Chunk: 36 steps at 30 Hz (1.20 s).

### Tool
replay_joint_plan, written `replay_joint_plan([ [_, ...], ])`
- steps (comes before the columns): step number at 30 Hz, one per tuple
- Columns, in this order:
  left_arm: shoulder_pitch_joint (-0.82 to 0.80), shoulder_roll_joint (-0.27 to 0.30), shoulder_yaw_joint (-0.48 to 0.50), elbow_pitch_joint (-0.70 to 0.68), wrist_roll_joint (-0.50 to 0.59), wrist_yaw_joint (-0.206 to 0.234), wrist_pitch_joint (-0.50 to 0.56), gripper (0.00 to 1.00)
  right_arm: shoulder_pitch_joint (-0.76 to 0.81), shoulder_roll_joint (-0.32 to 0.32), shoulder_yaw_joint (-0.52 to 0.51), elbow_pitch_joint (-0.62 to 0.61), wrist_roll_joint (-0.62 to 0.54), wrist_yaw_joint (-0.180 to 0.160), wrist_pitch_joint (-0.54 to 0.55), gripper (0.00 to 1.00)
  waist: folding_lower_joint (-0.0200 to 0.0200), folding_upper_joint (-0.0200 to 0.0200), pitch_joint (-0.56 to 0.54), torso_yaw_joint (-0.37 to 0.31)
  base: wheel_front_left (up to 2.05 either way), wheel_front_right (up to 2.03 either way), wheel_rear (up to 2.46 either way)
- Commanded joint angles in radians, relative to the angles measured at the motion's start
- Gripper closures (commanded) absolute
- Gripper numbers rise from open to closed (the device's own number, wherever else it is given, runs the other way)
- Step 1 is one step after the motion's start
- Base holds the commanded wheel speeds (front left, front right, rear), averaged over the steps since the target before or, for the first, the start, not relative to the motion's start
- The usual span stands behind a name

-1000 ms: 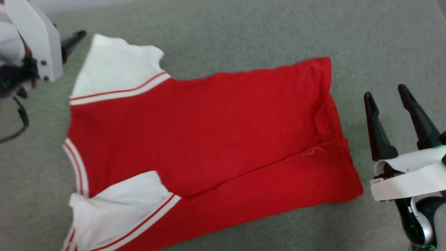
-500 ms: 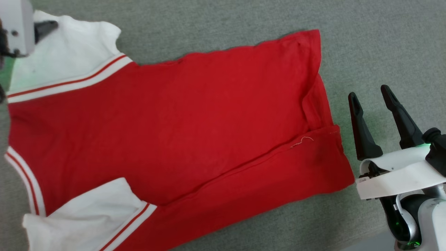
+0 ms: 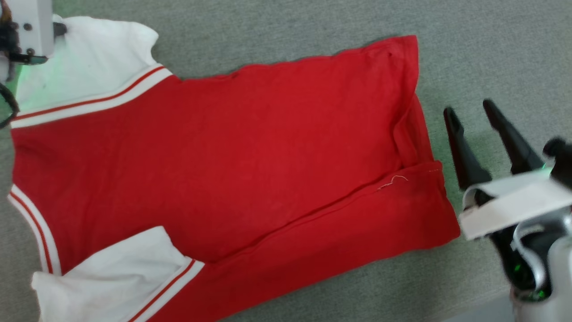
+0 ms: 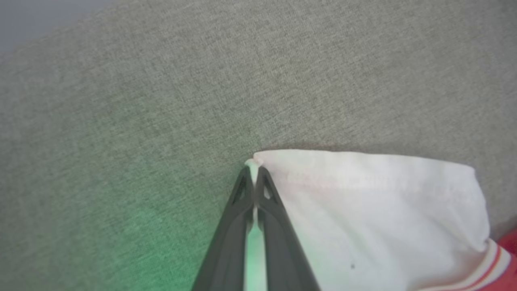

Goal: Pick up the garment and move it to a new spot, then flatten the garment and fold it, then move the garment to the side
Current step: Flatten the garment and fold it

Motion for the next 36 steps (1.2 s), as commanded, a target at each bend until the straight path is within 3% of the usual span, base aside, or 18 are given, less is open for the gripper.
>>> replay_joint_plan([
  [1, 0.063, -0.014, -0.025, 0.010, -0.007, 0.000, 0.018, 1.00, -0.038, -0.003, -0.013, -0.003, 0.016, -0.001, 0.046, 0.00, -0.0001, 0.0000, -0.002, 0.008, 0.00, 0.00, 0.00],
  [9, 0.048, -0.053, -0.018, 0.012, -0.009, -0.001, -0.011, 1.00, -0.240, -0.033, -0.028, 0.080, 0.065, -0.001, 0.389, 0.00, -0.0001, 0.0000, 0.000, 0.044, 0.00, 0.00, 0.00],
  [10, 0.048, -0.053, -0.018, 0.012, -0.009, -0.001, -0.011, 1.00, -0.240, -0.033, -0.028, 0.080, 0.065, -0.001, 0.389, 0.00, -0.0001, 0.0000, 0.000, 0.044, 0.00, 0.00, 0.00],
  [15, 0.032, -0.077, -0.017, 0.017, -0.005, -0.009, -0.025, 1.00, -0.380, -0.060, -0.026, 0.214, 0.080, -0.001, 0.573, 0.00, -0.0001, 0.0000, 0.008, 0.070, 0.00, 0.00, 0.00],
  [25, 0.014, -0.105, -0.015, 0.040, -0.004, -0.020, -0.053, 1.00, -0.579, -0.067, 0.015, 0.479, 0.160, -0.001, 0.780, 0.00, -0.0001, 0.0000, 0.026, 0.095, 0.00, 0.00, 0.00],
  [26, 0.014, -0.107, -0.014, 0.043, -0.004, -0.022, -0.055, 1.00, -0.588, -0.068, 0.023, 0.502, 0.167, -0.001, 0.793, 0.68, -0.0001, 0.0000, 0.027, 0.097, 0.00, 0.00, 0.00],
  [27, 0.013, -0.109, -0.013, 0.045, -0.006, -0.024, -0.058, 1.00, -0.596, -0.072, 0.027, 0.525, 0.167, -0.001, 0.807, 1.00, -0.0001, 0.0000, 0.028, 0.098, 0.00, 0.00, 0.00],
  [36, 0.010, -0.124, 0.010, 0.068, -0.021, -0.037, -0.111, 1.00, -0.656, -0.102, 0.071, 0.607, 0.176, -0.001, 0.799, 1.00, -0.0001, 0.0000, 0.007, 0.122, 0.00, 0.00, 0.00],
])
